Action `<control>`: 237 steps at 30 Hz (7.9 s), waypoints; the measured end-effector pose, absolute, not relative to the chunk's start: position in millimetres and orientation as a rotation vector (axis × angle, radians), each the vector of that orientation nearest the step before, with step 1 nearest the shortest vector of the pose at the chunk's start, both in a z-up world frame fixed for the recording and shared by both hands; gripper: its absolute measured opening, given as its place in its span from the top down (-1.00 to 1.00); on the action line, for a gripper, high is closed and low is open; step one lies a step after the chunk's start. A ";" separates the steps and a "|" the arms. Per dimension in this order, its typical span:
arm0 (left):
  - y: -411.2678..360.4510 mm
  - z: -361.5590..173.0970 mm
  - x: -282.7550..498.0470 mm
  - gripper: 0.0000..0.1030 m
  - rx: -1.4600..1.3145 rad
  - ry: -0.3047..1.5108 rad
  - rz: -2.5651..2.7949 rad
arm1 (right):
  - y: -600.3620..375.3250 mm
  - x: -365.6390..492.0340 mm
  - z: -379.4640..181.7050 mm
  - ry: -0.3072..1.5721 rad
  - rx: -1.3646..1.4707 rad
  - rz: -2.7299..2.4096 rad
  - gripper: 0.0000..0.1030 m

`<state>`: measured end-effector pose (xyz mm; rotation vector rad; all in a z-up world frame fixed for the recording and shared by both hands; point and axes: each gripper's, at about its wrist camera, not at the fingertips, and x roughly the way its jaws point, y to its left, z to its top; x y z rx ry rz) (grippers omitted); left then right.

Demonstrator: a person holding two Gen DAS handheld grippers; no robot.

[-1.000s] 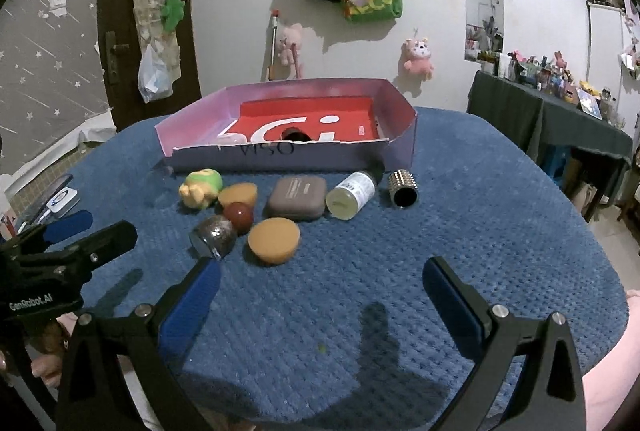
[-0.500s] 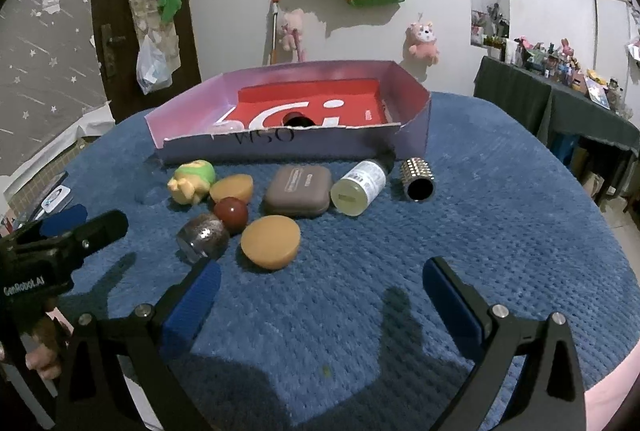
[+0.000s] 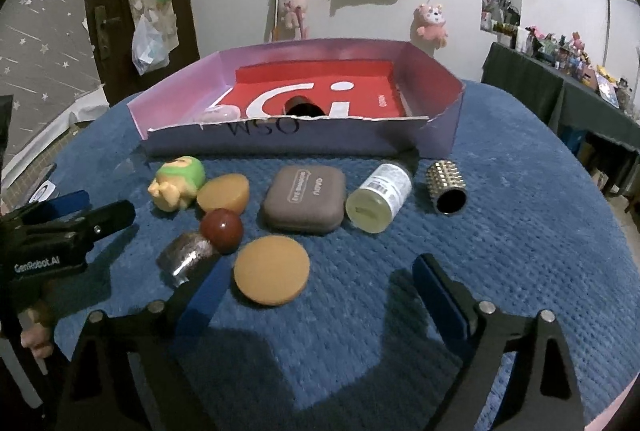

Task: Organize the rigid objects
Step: 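Move both tools back toward the remaining objects, then grasp the clear plastic cup with the left tool while the right tool grasps the tan sponge, then carry the cup and sponge into the red box and lower them, then open both tools and withdraw them from the box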

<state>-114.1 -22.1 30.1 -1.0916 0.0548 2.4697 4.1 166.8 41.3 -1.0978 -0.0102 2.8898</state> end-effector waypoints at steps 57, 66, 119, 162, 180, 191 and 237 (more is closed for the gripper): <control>-9.4 71.8 -109.4 0.26 -0.981 0.076 2.299 | 152.3 3.5 76.0 -0.177 -1.024 3.032 0.23; 8.4 92.5 -120.5 0.26 -0.951 0.094 2.261 | 162.5 -9.2 100.5 -0.169 -0.987 3.046 0.23; 134.3 49.4 -213.6 0.25 -1.130 0.470 1.835 | 202.8 -173.1 70.4 -0.399 -1.628 2.799 0.23; 120.0 68.3 -208.9 -0.18 -1.082 0.422 1.865 | 201.9 -168.3 81.5 -0.450 -1.594 2.828 0.06; 71.0 122.3 -173.8 -0.45 -0.917 0.288 2.049 | 207.7 -114.7 149.0 -0.402 -1.314 2.952 -0.31; 16.0 155.1 -119.9 -0.77 -0.713 0.140 2.270 | 192.4 -44.5 185.3 -0.414 -1.084 3.079 -0.70; -30.1 42.1 -38.1 -1.00 -0.872 -0.034 2.469 | 198.6 72.3 59.1 -0.016 -0.908 3.032 -1.00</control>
